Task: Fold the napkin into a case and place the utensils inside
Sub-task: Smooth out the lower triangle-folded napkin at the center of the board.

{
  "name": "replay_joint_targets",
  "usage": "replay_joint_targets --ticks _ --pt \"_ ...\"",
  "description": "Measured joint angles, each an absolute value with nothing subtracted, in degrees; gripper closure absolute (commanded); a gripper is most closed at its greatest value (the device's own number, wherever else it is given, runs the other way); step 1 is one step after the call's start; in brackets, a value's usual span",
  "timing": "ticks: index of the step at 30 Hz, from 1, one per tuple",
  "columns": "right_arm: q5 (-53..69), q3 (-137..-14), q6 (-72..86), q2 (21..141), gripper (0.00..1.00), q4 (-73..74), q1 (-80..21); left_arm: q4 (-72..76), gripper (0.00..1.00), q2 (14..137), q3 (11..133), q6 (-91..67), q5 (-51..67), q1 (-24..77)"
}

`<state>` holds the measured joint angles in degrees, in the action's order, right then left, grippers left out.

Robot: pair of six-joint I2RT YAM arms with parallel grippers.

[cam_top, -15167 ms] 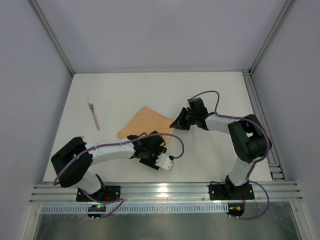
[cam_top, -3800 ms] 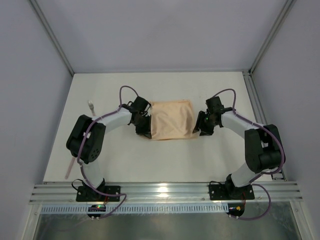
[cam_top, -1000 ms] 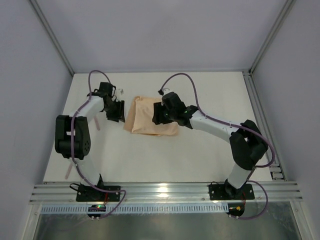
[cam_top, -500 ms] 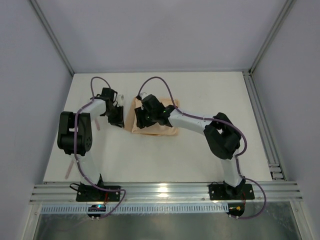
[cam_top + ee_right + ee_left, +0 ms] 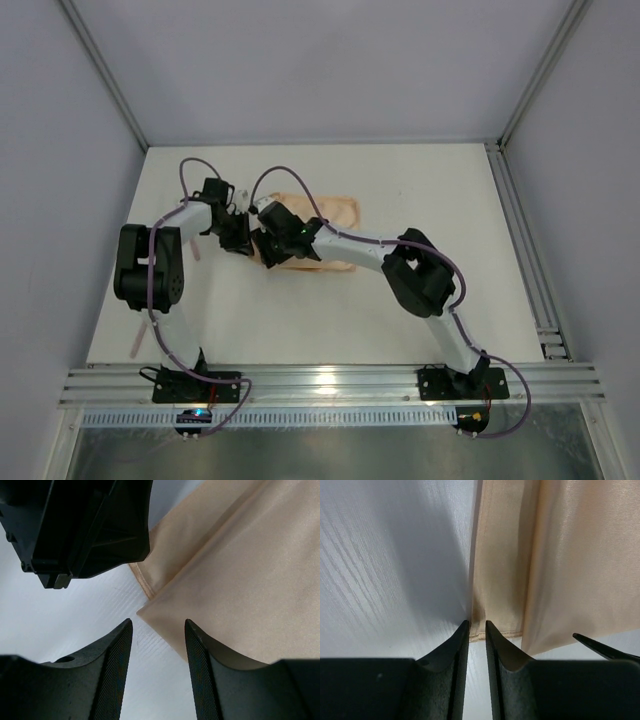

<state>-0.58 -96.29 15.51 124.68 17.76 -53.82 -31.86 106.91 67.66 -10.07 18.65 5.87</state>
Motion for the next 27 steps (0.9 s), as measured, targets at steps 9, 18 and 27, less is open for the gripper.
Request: replay_joint_targets --ticks 9,18,27 --pt "-4.21 -97.93 12.91 128.2 0.5 18.81 -56.62 -31.7 0.99 106.5 66.24 -10.55 20.18 5.87" --pt "-8.45 -98.08 11.88 128.88 0.62 20.05 -58.0 -31.68 1.0 105.97 64.82 -10.61 22.55 5.87" --pt "-11.29 -98.13 11.94 128.88 0.91 20.86 -58.0 -31.73 1.0 105.97 64.66 -10.57 23.05 5.87"
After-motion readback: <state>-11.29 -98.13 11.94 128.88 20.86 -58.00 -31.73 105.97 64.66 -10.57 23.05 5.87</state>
